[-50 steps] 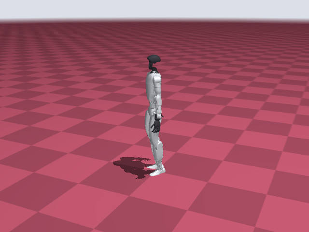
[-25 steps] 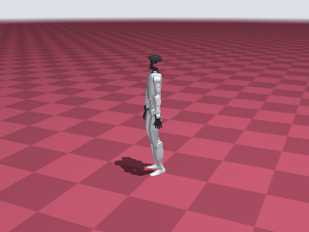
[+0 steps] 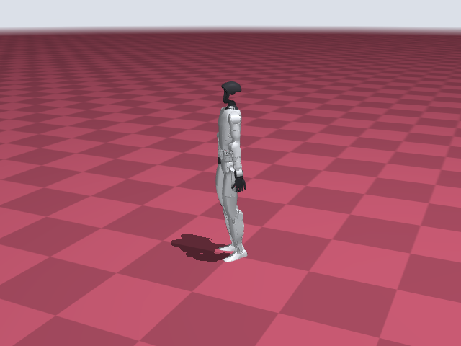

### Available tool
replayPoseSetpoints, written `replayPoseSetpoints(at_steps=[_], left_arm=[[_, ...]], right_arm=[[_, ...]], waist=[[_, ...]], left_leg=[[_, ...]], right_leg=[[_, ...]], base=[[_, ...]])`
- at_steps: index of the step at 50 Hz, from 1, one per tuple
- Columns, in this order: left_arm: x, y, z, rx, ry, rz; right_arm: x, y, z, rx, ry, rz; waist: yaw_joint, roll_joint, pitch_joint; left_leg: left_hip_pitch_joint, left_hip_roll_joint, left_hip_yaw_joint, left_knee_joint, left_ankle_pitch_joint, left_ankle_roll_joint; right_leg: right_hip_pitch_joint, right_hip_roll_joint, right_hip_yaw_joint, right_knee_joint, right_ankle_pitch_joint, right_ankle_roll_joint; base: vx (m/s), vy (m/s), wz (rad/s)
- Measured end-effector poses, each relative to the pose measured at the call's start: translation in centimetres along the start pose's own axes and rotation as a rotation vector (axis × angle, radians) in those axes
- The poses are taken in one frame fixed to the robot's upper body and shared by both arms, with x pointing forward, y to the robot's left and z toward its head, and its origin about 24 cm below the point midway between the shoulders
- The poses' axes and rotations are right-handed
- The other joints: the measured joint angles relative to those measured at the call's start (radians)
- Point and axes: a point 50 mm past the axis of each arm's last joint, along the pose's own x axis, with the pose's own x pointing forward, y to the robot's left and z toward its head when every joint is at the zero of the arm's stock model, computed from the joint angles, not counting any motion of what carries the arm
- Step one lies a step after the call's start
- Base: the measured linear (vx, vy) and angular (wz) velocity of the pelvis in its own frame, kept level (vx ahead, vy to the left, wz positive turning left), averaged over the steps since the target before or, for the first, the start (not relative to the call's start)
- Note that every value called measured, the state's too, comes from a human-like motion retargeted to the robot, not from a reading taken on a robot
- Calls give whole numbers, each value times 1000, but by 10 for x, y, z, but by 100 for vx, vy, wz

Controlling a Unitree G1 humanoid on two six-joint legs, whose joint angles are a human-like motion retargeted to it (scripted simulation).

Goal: Upper body actions

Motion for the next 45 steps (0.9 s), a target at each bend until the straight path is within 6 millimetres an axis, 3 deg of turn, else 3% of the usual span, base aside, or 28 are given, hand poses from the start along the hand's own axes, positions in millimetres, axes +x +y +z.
replayPoseSetpoints(at_steps=[13, 20, 25, 30, 33, 36, 41, 45], left_arm=[[-5, 9, 17, 268, 24, 69], [-5, 6, 30, 238, -29, 54], [-5, 0, 39, 171, -76, 42], [-5, -4, 42, 142, -92, 24], [-4, -5, 39, 148, -85, 20], [-3, -5, 34, 159, -70, 19], [-2, -2, 27, 154, -50, 29], [-3, 0, 23, 129, -36, 29]], right_arm=[[-3, -13, 1, -129, 27, -60], [-2, -8, 11, -141, -29, -54], [-1, -4, 34, -83, -210, -163], [-18, 0, 87, 138, -609, -260], [-47, -6, 130, 330, -878, -264], [-90, -14, 172, 447, -1148, -222], [-201, -28, 227, 352, -1662, -192], [-298, -35, 237, 286, -2058, -317]], waist=[[60, -12, 7], [56, -11, 4], [48, -15, 8], [29, -17, 11], [18, -15, 10], [-4, -11, 2], [-47, -11, -26], [-34, -21, -45]], left_leg=[[-5, 7, 33, 6, 10, 2], [-19, 12, 29, 13, 13, -1], [-31, 15, 21, 20, 16, -5], [-39, 14, 8, 22, 19, -6], [-36, 16, 8, 21, 18, -6], [-30, 16, -2, 18, 13, -8], [-22, 11, -29, 11, 3, -11], [-27, 12, -18, 13, 4, -9]], right_leg=[[6, 5, 35, -2, 5, -4], [-2, 1, 33, 0, 7, -2], [-8, -5, 29, 0, 7, 0], [-5, -7, 18, -3, 5, 2], [-3, -6, 18, -2, 4, 2], [-4, -6, 7, -1, 2, 3], [-9, -9, -23, 0, -1, 7], [-11, -7, -13, 0, -2, 6]], base=[[0, 0, -11], [0, 0, 5], [0, 0, 0], [0, 0, 0], [0, 0, 0], [0, 1, 10], [1, 1, 22], [6, -1, -14]])
